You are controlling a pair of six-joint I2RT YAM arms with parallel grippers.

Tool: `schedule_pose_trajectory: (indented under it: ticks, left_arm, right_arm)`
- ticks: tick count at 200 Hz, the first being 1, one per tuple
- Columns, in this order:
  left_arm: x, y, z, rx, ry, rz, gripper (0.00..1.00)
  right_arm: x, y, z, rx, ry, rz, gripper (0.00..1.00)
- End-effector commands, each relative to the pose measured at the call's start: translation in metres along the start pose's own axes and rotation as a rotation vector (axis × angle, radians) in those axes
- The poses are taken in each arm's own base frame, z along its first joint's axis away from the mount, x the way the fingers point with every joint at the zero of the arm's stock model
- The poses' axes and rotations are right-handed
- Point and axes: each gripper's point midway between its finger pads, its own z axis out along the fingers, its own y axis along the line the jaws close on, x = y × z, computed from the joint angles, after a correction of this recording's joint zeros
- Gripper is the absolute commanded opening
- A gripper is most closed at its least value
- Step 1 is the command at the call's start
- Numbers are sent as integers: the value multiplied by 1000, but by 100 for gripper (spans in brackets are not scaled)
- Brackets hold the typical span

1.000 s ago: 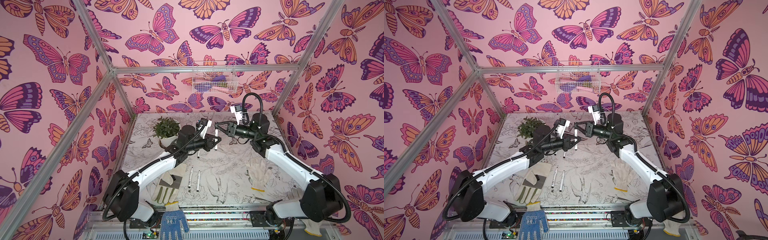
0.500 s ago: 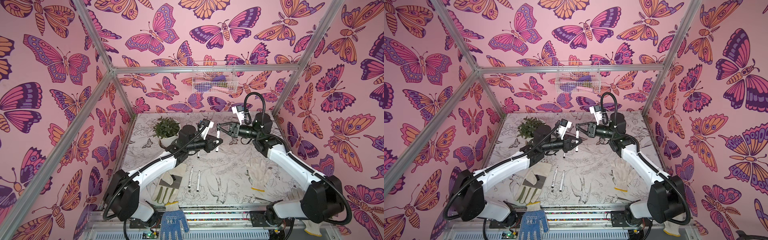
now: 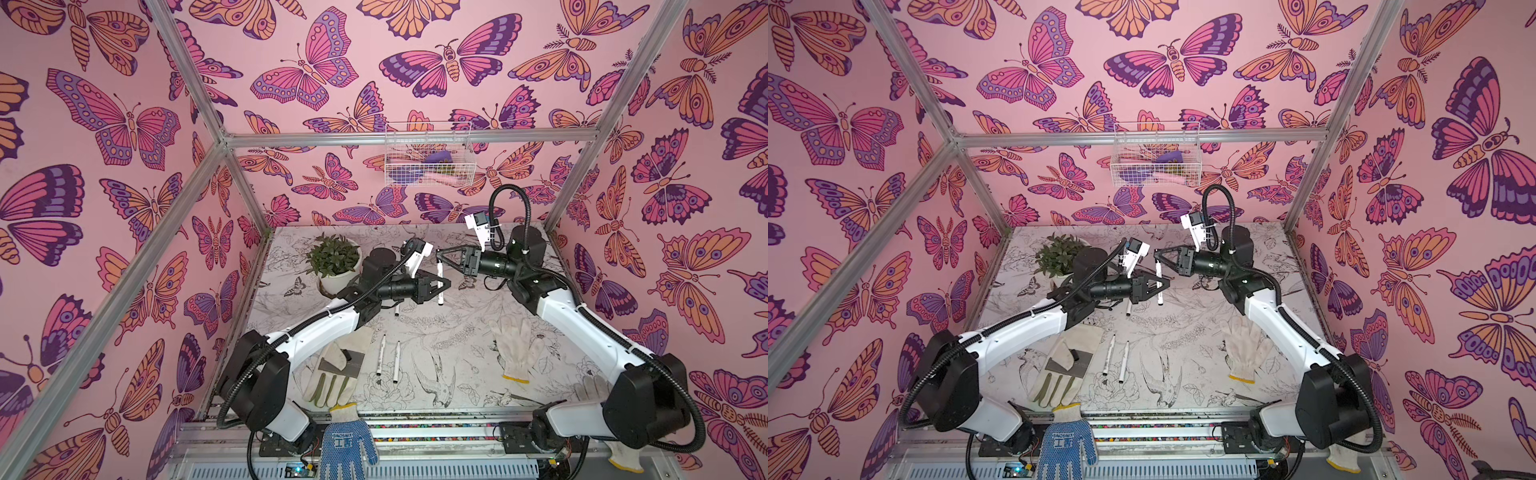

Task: Insert the pens into the pen caps
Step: 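Press the cap onto the marker tip with the right while the left holds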

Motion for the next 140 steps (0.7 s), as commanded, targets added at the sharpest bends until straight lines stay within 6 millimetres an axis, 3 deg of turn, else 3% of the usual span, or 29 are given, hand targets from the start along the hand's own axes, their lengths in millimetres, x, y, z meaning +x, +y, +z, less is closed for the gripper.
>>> schedule_pose_trajectory:
  ticks: [1,33,63,140]
  left_arm:
    - [-17,55,-18,-194,-111,-86,0]
    - [-18,62,-27,-219,-120,-97,0]
    - [-17,63,-24,-215,-103,-104,0]
    - [-14,55,-6,-184,-35,-63,0]
  right_arm:
    - [25,69,-15,-228,153,-41,0]
    - [19,70,-25,-219,131,-43,0]
    - [23,74,-28,-236,142,-44,0]
    - [55,67,-15,-230,245,-13,0]
